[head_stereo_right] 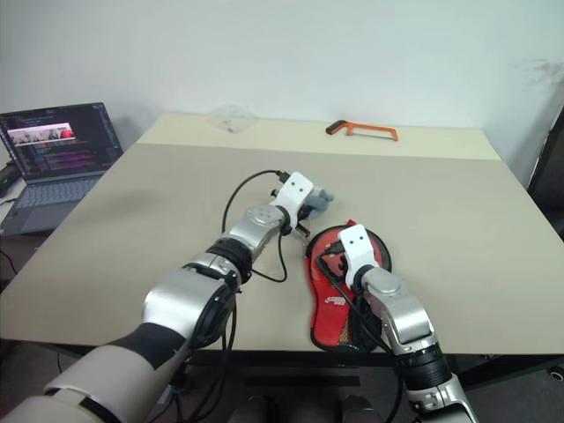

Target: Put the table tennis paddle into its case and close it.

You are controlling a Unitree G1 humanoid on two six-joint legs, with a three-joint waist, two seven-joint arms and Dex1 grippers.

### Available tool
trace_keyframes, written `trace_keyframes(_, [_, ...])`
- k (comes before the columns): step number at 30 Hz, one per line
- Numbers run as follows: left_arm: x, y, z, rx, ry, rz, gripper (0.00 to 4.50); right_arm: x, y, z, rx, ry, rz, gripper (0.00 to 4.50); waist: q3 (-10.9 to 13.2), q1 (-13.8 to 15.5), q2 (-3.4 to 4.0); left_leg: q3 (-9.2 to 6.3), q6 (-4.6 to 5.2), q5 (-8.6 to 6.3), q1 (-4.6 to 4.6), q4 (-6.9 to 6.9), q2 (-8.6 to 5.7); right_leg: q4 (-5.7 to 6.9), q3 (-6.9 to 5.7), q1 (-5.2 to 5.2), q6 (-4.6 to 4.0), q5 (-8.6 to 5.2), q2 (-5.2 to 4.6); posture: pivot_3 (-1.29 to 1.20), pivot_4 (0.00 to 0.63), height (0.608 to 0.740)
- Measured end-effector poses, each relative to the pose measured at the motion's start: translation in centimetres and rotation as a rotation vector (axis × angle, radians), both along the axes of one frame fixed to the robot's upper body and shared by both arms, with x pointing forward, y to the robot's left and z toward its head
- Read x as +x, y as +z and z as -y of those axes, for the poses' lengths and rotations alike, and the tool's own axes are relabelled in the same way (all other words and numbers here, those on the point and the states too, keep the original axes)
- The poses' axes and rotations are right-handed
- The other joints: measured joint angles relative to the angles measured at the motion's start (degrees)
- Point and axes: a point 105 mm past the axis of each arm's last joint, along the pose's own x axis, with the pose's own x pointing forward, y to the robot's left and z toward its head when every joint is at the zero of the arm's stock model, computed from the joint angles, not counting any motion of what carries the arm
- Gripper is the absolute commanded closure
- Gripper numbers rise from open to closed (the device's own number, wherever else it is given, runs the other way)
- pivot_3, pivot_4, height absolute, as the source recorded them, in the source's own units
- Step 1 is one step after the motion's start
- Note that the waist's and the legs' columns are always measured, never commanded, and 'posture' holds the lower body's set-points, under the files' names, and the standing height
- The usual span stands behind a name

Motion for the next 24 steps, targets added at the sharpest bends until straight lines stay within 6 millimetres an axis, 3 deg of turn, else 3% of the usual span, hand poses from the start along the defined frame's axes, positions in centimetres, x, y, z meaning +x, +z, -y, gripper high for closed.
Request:
trace_keyframes(6, [0.3,0.9,0.7,0.134,0.015,0.091,4.49,-0.5,-0.1,-0.2,-0.009,0.019,-0.012,0.0,0.0,0.0,0.0,0.0,-0.02,0.01,0.02,0.0,0.0,0.01,0.0,-0.01,0.02,0.01,0.0,0.0,0.15,0.74])
trace_keyframes(13, [0.6,4.8,3.1,0.294,0.001,0.324,4.49,-1.1,-0.2,-0.5,-0.012,0.034,-0.023,0.0,0.0,0.0,0.0,0.01,-0.04,0.01,0.01,-0.01,-0.01,-0.03,0.02,-0.01,0.04,0.02,0.0,0.0,0.15,0.74])
trace_keyframes(24, [-0.4,4.7,6.2,0.462,-0.043,0.482,4.49,-2.5,-0.4,-1.0,-0.012,0.044,-0.043,0.0,0.0,0.0,0.0,0.03,-0.05,0.01,0.0,-0.05,-0.02,-0.03,0.04,-0.06,0.03,0.01,0.0,0.0,0.15,0.74])
